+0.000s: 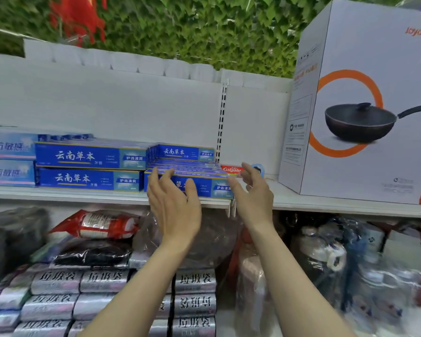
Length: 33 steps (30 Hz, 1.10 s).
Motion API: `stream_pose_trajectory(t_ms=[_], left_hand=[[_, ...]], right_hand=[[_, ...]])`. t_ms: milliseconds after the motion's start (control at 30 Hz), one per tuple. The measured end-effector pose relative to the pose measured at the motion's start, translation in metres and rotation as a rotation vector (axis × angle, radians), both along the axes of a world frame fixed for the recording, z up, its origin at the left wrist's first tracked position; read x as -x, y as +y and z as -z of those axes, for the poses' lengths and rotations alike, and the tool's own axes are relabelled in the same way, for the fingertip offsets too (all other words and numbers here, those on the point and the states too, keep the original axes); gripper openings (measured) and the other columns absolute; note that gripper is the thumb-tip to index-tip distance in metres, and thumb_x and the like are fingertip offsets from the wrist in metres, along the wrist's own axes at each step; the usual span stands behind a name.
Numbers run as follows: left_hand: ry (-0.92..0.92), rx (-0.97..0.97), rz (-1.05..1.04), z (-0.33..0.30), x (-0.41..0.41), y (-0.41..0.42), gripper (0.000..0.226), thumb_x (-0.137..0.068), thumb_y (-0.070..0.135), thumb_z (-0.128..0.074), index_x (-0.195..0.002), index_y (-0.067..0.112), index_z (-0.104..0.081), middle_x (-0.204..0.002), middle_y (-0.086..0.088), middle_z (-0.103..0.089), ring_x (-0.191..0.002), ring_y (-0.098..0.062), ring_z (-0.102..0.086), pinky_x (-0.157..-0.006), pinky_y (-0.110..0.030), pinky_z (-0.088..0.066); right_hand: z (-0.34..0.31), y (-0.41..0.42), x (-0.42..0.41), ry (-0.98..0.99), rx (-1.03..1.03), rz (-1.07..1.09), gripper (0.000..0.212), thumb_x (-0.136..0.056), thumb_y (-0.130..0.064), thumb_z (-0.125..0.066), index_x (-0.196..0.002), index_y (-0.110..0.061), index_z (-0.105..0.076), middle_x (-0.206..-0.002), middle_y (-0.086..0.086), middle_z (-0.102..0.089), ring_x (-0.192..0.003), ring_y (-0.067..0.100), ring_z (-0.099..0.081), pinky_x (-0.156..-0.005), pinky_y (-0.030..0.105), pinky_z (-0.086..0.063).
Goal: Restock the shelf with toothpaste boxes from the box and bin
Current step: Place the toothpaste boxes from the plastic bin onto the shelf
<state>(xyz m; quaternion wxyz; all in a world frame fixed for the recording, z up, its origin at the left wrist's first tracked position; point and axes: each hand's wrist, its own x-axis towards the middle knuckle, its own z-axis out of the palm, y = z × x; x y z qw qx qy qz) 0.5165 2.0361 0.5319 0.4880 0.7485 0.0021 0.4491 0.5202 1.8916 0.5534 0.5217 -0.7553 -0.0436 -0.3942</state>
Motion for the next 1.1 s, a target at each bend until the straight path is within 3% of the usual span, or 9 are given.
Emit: stream_pose_trajectory(t_ms=[67,167,367,500,700,800,900,1000,1100], left_hand=[[-0.006,0.003,-0.001,0.004,0.0,0.003,0.049,-0.1,0.036,-0.047,-0.14,0.007,-0.046,-0.16,-0.014,-0.023,-0.148,-0.029,-0.018,-0.121,-0.045,-0.016],[-0.003,-0.01,-0.014,0.008,-0.001,0.003,0.047,-0.1,0.035,-0.047,-0.139,0.007,-0.046,-0.159,-0.014,-0.025,-0.147,-0.029,-0.021,-0.121,-0.044,-0.016],[0.024,-0.061,-0.074,0.01,-0.006,-0.001,0.059,-0.095,0.046,-0.035,-0.14,0.008,-0.044,-0.158,-0.014,-0.028,-0.147,-0.027,-0.021,-0.121,-0.042,-0.013],[0.028,-0.088,-0.111,0.011,-0.007,-0.002,0.052,-0.1,0.041,-0.042,-0.14,0.008,-0.045,-0.159,-0.015,-0.027,-0.147,-0.03,-0.022,-0.121,-0.043,-0.015],[0.039,-0.071,-0.084,0.008,-0.004,0.0,0.049,-0.101,0.037,-0.047,-0.141,0.008,-0.044,-0.159,-0.012,-0.027,-0.147,-0.026,-0.021,-0.121,-0.042,-0.016],[0.031,-0.061,-0.029,0.005,0.003,0.006,0.049,-0.102,0.035,-0.047,-0.142,0.008,-0.042,-0.156,-0.011,-0.032,-0.146,-0.024,-0.024,-0.12,-0.04,-0.019],[-0.006,-0.029,0.042,0.004,0.012,0.019,0.048,-0.102,0.031,-0.05,-0.141,0.006,-0.041,-0.148,-0.009,-0.04,-0.139,-0.022,-0.032,-0.116,-0.033,-0.023],[-0.019,0.003,0.054,0.004,0.023,0.047,0.048,-0.102,0.032,-0.048,-0.143,0.008,-0.039,-0.144,-0.005,-0.041,-0.135,-0.018,-0.034,-0.109,-0.024,-0.023],[-0.018,0.077,0.04,0.005,0.033,0.089,0.048,-0.103,0.034,-0.046,-0.144,0.01,-0.038,-0.145,-0.003,-0.039,-0.135,-0.016,-0.036,-0.108,-0.024,-0.025]], right_hand=[[0.007,0.007,0.004,-0.05,-0.04,0.104,0.036,-0.097,-0.034,-0.062,-0.132,-0.026,-0.058,-0.11,-0.011,-0.067,-0.11,0.012,-0.06,-0.096,0.032,-0.046],[0.015,0.018,0.01,-0.065,-0.053,0.152,0.033,-0.101,-0.033,-0.052,-0.133,-0.023,-0.054,-0.099,-0.017,-0.064,-0.104,0.014,-0.062,-0.094,0.035,-0.046],[0.02,0.026,0.004,-0.05,0.096,0.156,0.038,-0.102,-0.037,-0.043,-0.134,-0.02,-0.053,-0.118,-0.001,-0.07,-0.116,0.023,-0.057,-0.108,0.044,-0.037],[0.023,0.023,-0.001,-0.053,0.131,0.148,0.053,-0.094,-0.048,-0.033,-0.133,-0.021,-0.054,-0.122,-0.003,-0.069,-0.12,0.02,-0.054,-0.109,0.042,-0.034],[0.028,0.024,-0.006,-0.085,0.131,0.173,0.049,-0.094,-0.046,-0.037,-0.131,-0.02,-0.056,-0.125,-0.003,-0.067,-0.124,0.018,-0.05,-0.11,0.04,-0.032],[0.031,0.034,-0.002,-0.103,0.123,0.202,0.041,-0.096,-0.038,-0.05,-0.133,-0.021,-0.054,-0.141,0.001,-0.056,-0.141,0.019,-0.035,-0.118,0.046,-0.026],[0.034,0.054,0.01,-0.145,0.16,0.247,0.05,-0.092,-0.039,-0.047,-0.137,-0.018,-0.052,-0.153,0.003,-0.044,-0.15,0.021,-0.02,-0.122,0.048,-0.016],[0.028,0.085,0.018,-0.179,0.148,0.17,0.054,-0.09,-0.041,-0.046,-0.138,-0.016,-0.053,-0.156,0.006,-0.041,-0.15,0.023,-0.021,-0.122,0.04,-0.016],[0.023,0.128,0.024,-0.268,0.115,0.064,0.05,-0.09,-0.038,-0.048,-0.132,-0.012,-0.058,-0.147,0.007,-0.05,-0.142,0.023,-0.031,-0.119,0.036,-0.022]])
